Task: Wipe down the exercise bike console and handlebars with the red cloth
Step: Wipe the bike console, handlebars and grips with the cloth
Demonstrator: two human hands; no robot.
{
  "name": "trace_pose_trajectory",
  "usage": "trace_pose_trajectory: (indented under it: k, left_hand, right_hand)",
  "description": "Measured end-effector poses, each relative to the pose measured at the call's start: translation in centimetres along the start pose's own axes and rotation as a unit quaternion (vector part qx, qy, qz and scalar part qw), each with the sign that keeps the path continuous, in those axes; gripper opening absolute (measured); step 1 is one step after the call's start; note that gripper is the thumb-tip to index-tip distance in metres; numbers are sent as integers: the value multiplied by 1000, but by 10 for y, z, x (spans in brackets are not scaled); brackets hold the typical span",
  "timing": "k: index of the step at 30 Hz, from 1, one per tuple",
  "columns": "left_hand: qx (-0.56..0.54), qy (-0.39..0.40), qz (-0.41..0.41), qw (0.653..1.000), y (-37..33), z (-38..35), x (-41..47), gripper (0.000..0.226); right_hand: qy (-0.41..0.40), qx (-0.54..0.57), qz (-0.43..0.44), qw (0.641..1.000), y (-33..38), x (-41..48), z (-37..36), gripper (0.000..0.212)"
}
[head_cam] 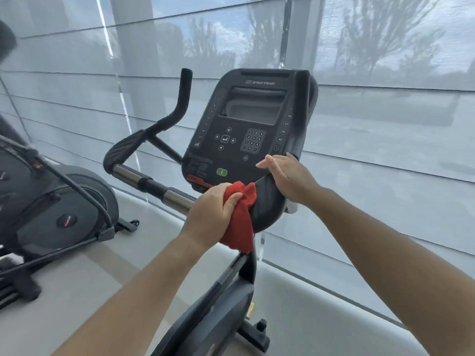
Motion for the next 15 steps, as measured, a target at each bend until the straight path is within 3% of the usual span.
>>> trace_pose_trajectory:
  k: [4, 9, 15]
  left_hand:
    - [17, -67, 61, 996, -14, -4, -1, 37]
    - [52, -174, 98, 979, -40, -15, -6, 34]
    - [106, -234, 99, 961, -74, -40, -13, 44]
  right_hand:
    - [43, -16, 91, 995, -9, 18, 1, 57]
    - [15, -32, 196, 980, -21, 29, 6, 61]
    - [-23, -68, 221, 973, -64, 61, 19, 60]
Point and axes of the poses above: each hand's wrist, its own x-axis towards the middle knuckle, its own z-axis out of the back of the hand, y = z × x, the point moved 7 cm from there along x, towards the middle knuckle, and after that the axes turned 5 degrees about -x, right-handed, at the moved point
